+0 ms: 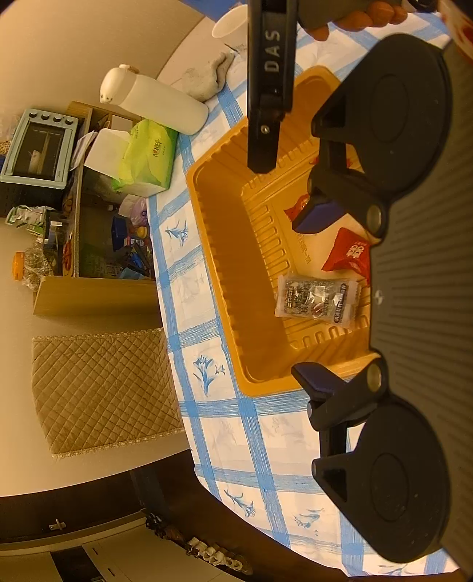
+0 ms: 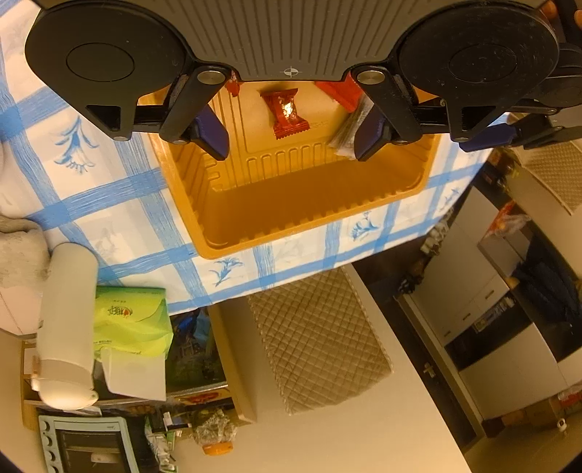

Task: Organize snacks
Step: 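Open the right tool to drop the red-orange candy into the basket, then move both open tools back from the basket toward the scattered snacks, then grasp the large red snack with the left tool while the right tool grasps the small clear candy, then carry the large red snack and small clear candy over the basket with both tools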

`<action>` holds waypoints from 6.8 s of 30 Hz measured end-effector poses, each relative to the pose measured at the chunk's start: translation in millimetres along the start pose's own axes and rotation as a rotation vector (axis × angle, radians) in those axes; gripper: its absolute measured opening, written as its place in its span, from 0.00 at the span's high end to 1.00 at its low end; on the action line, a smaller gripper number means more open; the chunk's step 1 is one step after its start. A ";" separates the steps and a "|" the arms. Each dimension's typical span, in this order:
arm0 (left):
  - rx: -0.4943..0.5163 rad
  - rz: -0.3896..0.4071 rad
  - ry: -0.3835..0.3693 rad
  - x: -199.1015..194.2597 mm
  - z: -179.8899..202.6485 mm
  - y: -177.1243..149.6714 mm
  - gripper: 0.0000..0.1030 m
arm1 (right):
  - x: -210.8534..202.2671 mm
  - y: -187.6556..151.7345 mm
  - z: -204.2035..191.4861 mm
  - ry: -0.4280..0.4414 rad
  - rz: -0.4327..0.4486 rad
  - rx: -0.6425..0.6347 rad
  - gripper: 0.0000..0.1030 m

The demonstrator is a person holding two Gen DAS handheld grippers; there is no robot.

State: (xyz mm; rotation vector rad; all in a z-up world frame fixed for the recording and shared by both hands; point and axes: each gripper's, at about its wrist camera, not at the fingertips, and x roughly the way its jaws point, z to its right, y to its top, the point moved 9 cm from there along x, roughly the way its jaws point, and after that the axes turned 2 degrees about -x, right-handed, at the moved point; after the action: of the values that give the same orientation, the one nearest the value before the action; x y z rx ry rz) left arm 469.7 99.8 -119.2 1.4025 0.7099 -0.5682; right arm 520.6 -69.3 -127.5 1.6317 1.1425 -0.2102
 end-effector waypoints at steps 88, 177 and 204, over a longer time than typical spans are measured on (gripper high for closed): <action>-0.041 -0.134 -0.031 -105.7 57.4 -190.7 0.31 | -152.6 -196.7 21.2 -0.038 -0.162 -0.095 0.22; -0.127 -0.172 0.126 -64.0 -29.1 -179.0 0.74 | -23.8 -155.3 1.4 0.004 -0.221 -0.559 0.80; -0.019 0.008 -0.037 -90.4 25.0 -84.6 0.74 | -96.6 -82.3 -5.6 0.048 -0.064 -0.324 0.80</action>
State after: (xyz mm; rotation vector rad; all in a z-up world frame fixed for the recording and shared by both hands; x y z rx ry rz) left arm 349.6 61.8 -109.2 1.3731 0.6779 -0.5781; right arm 405.8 -122.7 -117.4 1.3217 1.1981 -0.0239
